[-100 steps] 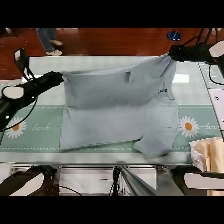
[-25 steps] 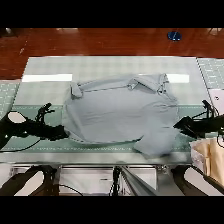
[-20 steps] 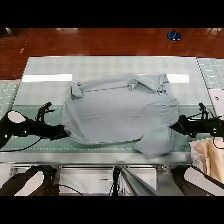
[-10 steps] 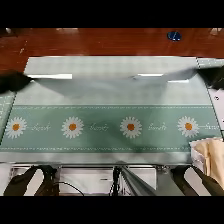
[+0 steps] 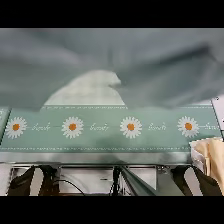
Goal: Fold the shirts.
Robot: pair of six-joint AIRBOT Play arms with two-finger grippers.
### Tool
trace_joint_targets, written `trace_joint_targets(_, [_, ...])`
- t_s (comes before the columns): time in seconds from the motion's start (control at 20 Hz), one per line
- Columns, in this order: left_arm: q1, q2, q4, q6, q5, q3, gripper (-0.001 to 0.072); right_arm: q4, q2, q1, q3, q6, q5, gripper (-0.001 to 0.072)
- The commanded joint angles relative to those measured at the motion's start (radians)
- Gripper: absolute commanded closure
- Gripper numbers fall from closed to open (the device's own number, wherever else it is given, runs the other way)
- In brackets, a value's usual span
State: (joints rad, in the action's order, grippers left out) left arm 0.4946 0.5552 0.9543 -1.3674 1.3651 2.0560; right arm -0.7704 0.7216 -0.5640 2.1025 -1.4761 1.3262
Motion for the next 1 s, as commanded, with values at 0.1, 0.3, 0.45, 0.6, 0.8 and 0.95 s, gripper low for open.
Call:
trace_joint_targets(0.1, [-0.042,-0.008,0.195,-0.085,0.481,0.092,0.0683,-0.306,0.021,0.029,0.195,-0.096,0.457,0.0686])
trace_joint_targets(0.3, [-0.072,-0.071,0.235,-0.039,0.476,-0.303,0.0683,-0.476,0.060,0.199,0.011,-0.050,0.529,0.0687])
trace_joint_targets(0.45, [-0.071,-0.087,0.122,-0.014,0.383,-0.720,0.0683,-0.447,0.067,0.251,-0.354,-0.024,0.483,0.0687])
trace_joint_targets(0.6, [-0.071,-0.071,-0.022,0.052,0.105,-1.049,0.0684,-0.457,0.100,0.333,-0.671,-0.006,0.238,0.0687])
trace_joint_targets(0.8, [-0.080,0.101,-0.046,0.233,-0.233,-1.158,0.0684,-0.507,0.289,0.465,-0.752,0.011,-0.161,0.0686])
trace_joint_targets(0.95, [-0.166,0.284,-0.099,0.328,-0.469,-1.146,0.0684,-0.503,0.447,0.522,-0.750,0.012,-0.467,0.0687])
